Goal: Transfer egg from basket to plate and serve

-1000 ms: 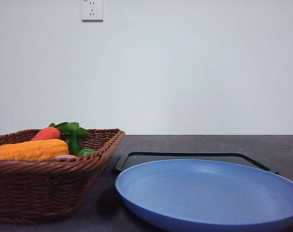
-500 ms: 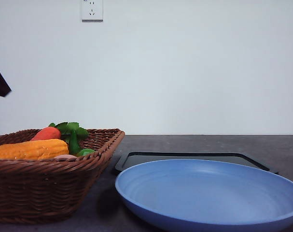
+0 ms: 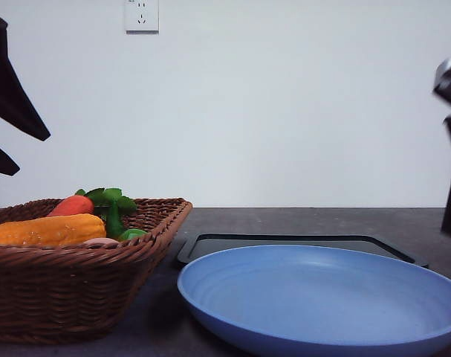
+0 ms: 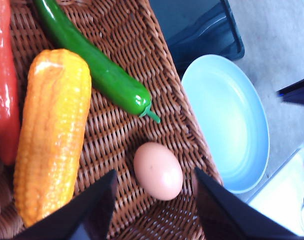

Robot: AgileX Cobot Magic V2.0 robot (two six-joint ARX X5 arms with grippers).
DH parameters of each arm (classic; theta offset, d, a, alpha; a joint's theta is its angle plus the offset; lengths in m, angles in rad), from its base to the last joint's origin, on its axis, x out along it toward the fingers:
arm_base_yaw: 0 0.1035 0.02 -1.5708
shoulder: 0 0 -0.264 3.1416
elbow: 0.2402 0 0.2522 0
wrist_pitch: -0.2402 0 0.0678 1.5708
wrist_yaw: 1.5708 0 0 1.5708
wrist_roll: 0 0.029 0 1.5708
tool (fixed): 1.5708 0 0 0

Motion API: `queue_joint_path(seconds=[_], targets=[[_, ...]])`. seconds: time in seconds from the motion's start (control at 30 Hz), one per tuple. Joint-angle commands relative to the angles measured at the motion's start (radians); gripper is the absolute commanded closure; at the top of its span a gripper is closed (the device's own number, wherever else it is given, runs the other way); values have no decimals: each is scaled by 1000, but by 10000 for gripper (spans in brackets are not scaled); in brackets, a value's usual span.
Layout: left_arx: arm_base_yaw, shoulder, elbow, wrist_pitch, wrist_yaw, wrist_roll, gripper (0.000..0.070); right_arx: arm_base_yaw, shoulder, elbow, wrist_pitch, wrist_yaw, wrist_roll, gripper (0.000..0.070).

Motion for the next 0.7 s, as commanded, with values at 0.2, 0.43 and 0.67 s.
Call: queue_joint_path(seconds=[0.2,0.43,0.67], targets=[[-3,10,14,15,5,-10,375,49,172,2,145,-8,33,484],[-3,11,14,21,5,-10,375,85,238,2,181,-32,37,609],[-3,11,14,21,5,-11,375,86,231,2,184,-24,37,700]])
